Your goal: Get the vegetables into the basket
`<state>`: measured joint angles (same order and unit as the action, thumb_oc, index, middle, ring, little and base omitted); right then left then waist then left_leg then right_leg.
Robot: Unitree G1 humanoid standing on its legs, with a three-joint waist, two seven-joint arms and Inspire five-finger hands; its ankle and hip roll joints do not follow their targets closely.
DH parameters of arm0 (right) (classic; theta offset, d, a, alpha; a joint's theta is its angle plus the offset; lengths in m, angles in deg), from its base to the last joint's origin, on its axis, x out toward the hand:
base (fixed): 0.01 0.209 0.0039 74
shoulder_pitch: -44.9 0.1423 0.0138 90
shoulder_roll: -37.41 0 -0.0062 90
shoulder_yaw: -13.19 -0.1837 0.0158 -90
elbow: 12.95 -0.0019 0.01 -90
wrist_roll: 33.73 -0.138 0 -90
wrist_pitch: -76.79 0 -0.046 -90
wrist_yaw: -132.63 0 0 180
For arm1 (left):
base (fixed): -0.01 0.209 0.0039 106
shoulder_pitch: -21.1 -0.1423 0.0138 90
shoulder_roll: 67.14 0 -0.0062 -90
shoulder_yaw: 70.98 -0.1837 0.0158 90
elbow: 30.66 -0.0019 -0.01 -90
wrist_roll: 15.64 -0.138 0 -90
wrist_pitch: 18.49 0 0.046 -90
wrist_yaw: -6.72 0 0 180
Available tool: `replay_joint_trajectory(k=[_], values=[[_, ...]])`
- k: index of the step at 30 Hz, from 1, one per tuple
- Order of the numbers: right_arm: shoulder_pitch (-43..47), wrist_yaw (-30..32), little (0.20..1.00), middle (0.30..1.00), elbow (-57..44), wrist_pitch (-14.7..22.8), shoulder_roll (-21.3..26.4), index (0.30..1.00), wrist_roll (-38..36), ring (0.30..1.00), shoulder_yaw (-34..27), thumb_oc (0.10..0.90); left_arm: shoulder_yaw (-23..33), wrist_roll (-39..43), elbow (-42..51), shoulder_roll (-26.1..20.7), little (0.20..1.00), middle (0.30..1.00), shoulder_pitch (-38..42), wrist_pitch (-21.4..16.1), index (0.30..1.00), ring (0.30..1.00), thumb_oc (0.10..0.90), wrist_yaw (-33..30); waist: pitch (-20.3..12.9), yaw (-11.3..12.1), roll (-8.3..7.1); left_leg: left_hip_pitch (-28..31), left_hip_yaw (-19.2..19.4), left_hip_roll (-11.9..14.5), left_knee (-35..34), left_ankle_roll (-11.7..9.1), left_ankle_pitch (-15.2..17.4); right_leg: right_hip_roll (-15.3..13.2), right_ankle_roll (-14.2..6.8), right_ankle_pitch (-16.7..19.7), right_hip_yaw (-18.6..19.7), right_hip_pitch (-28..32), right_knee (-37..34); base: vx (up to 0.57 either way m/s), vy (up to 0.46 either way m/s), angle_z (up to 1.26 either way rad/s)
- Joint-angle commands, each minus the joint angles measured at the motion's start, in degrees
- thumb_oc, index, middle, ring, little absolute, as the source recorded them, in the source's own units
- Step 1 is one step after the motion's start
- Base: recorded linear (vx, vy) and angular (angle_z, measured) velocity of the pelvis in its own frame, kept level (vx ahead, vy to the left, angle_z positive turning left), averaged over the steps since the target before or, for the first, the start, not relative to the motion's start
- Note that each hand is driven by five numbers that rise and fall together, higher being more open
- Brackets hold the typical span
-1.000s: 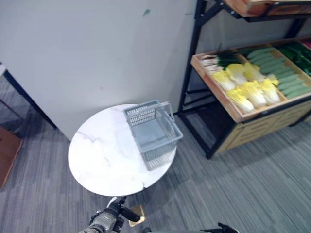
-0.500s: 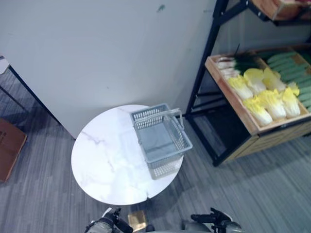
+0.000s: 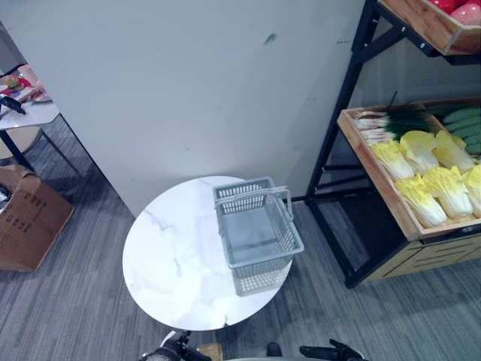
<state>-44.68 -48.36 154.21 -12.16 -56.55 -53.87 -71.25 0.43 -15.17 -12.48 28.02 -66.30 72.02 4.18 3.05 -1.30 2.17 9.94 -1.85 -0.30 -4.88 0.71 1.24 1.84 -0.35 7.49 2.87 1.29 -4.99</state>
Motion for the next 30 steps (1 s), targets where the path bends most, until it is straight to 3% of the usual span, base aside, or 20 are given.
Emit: replay_joint_trajectory(k=[1,7,10,11,12,13,14,16,18,19,20,24,28,29,30], values=[[-0.9,1.2,1.0,1.0,2.3,0.2,1.0,1.0,0.1,1.0,1.0,0.9,0.1,-1.4,-1.4,0.2,1.0,1.0,1.6,-1.3,1.0,1.0,0.9,-2.8,-0.6,-0.4,-0.91,-4.3,0.3,-3.1,-0.1,-1.5,-2.8,-2.1,-4.9,-10.3,1.2,5.1,3.7,0.0,-0.031,-0.01],[0.6,3.3,1.0,1.0,0.2,1.6,2.7,1.0,-4.1,1.0,-2.4,0.9,4.3,6.4,3.1,-0.4,1.0,1.0,1.2,-2.9,1.0,1.0,0.9,-3.5,-0.9,-0.1,-0.76,-4.2,-0.2,-3.0,-0.1,-1.8,-2.9,-2.3,-4.8,-10.6,0.3,5.7,3.3,0.0,-0.015,0.03],[0.7,8.7,1.0,1.0,-8.9,4.5,10.9,1.0,-8.9,1.0,-13.8,0.9,5.7,6.5,4.9,-1.5,1.0,1.0,0.1,-3.1,1.0,1.0,0.9,-2.9,-1.0,-1.0,-0.3,-4.5,0.4,-2.6,-0.1,-2.1,-2.9,-2.1,-5.0,-10.4,0.3,5.6,3.1,0.01,-0.008,0.04],[10.6,8.8,0.909,0.909,-1.3,2.9,31.2,0.909,-10.1,0.909,-19.9,0.835,4.9,6.0,2.2,-3.2,1.0,1.0,0.4,-2.9,1.0,1.0,0.9,-2.1,-1.6,-0.2,-1.48,-4.2,0.2,-2.6,-0.1,-2.5,-2.8,-2.3,-5.4,-10.5,-0.1,6.3,2.6,0.04,-0.016,-0.02],[3.5,7.3,0.783,0.783,-4.3,3.2,25.2,0.783,-10.7,0.783,-19.4,0.745,5.5,6.1,2.2,-2.3,1.0,1.0,0.6,-2.5,1.0,1.0,0.9,-2.0,-0.9,-0.9,-1.15,-3.9,0.1,-2.5,-0.1,-2.4,-2.7,-2.2,-5.4,-10.3,0.2,6.4,2.7,0.03,-0.02,-0.04],[1.3,7.5,0.951,0.951,-5.1,4.0,26.1,0.951,-13.2,0.951,-23.7,0.865,5.7,6.3,2.1,-2.2,1.0,1.0,0.1,-2.6,1.0,1.0,0.9,-1.5,-1.0,-1.1,-1.1,-4.2,0.4,-2.4,-0.1,-2.4,-2.7,-2.3,-5.4,-10.1,0.4,6.0,2.7,0.0,0.0,0.0],[1.1,7.5,1.0,1.0,-4.7,4.9,28.0,1.0,-13.9,1.0,-26.4,0.9,6.1,6.4,1.3,-1.7,1.0,1.0,-0.7,-2.2,1.0,1.0,0.9,-0.8,-1.0,-1.4,-1.14,-4.2,0.4,-2.4,-0.1,-2.3,-2.7,-2.2,-5.4,-10.1,0.5,6.0,2.7,0.0,0.0,0.0],[2.9,7.5,1.0,1.0,-6.6,6.0,31.7,1.0,-14.0,1.0,-27.5,0.9,6.2,6.7,0.6,-1.0,1.0,1.0,-2.1,-1.9,1.0,1.0,0.9,0.1,-1.0,-1.1,-1.18,-4.2,0.5,-2.3,-0.1,-2.3,-2.6,-2.1,-5.4,-10.1,0.8,6.0,2.6,0.0,0.0,-0.05],[1.7,8.4,1.0,1.0,-22.8,9.2,35.0,1.0,-13.7,1.0,-30.8,0.9,6.4,6.7,0.6,-0.2,1.0,1.0,-3.6,-1.6,1.0,1.0,0.9,0.7,-1.2,-1.1,-1.4,-4.3,0.2,-2.2,-0.1,-2.3,-2.5,-2.0,-5.4,-10.3,1.0,6.0,2.6,0.0,-0.008,-0.12],[1.5,8.5,1.0,1.0,-23.1,9.1,34.9,1.0,-13.6,1.0,-31.0,0.9,6.3,6.7,0.6,-0.2,1.0,1.0,-3.6,-1.6,1.0,1.0,0.9,0.7,-1.2,-1.0,-1.4,-4.2,0.2,-2.2,-0.1,-2.3,-2.5,-2.0,-5.4,-10.3,0.9,6.0,2.6,0.01,-0.011,-0.12],[1.9,10.7,1.0,1.0,-35.4,11.4,35.6,1.0,-10.9,1.0,-32.2,0.9,6.0,6.1,0.7,0.3,1.0,1.0,-4.2,-1.4,1.0,1.0,0.9,0.5,-1.6,-0.7,-1.62,-4.3,-0.1,-2.1,-0.1,-2.5,-2.5,-2.0,-5.3,-10.6,0.6,6.3,2.6,0.01,-0.008,-0.07],[5.1,11.4,1.0,1.0,-41.1,11.4,38.2,1.0,-6.8,1.0,-29.8,0.9,5.4,5.4,0.5,0.0,1.0,1.0,-4.2,-1.5,1.0,1.0,0.9,0.3,-1.7,-0.1,-2.01,-4.2,-0.7,-2.0,-0.1,-2.7,-2.5,-2.1,-5.3,-10.7,0.1,6.6,2.6,0.0,-0.007,0.0],[10.3,10.5,1.0,1.0,-47.7,10.0,42.8,1.0,0.0,1.0,-23.6,0.9,4.5,4.9,1.6,-0.4,1.0,1.0,-4.6,-1.4,1.0,1.0,0.9,0.1,-1.7,1.1,-2.56,-4.3,-1.3,-2.0,-0.1,-3.0,-2.8,-2.2,-5.4,-10.6,-0.8,6.9,2.3,-0.01,-0.014,0.14],[11.8,9.9,1.0,1.0,-47.7,9.7,44.2,1.0,1.6,1.0,-21.6,0.9,4.2,4.5,1.5,-0.5,1.0,1.0,-4.8,-1.4,1.0,1.0,0.9,-0.1,-1.6,1.4,-2.73,-4.4,-1.4,-2.0,-0.1,-3.0,-2.8,-2.2,-5.4,-10.6,-0.9,7.0,2.2,0.01,-0.013,0.24],[16.1,7.8,1.0,1.0,-47.8,9.0,47.7,1.0,5.3,1.0,-15.5,0.9,3.7,4.5,1.6,-0.7,1.0,1.0,-5.2,-1.6,1.0,1.0,0.9,-0.2,-1.6,1.9,-3.12,-4.0,-1.7,-2.1,-0.1,-3.1,-2.5,-2.2,-5.5,-11.0,-1.4,7.6,2.1,0.01,-0.014,0.22]])
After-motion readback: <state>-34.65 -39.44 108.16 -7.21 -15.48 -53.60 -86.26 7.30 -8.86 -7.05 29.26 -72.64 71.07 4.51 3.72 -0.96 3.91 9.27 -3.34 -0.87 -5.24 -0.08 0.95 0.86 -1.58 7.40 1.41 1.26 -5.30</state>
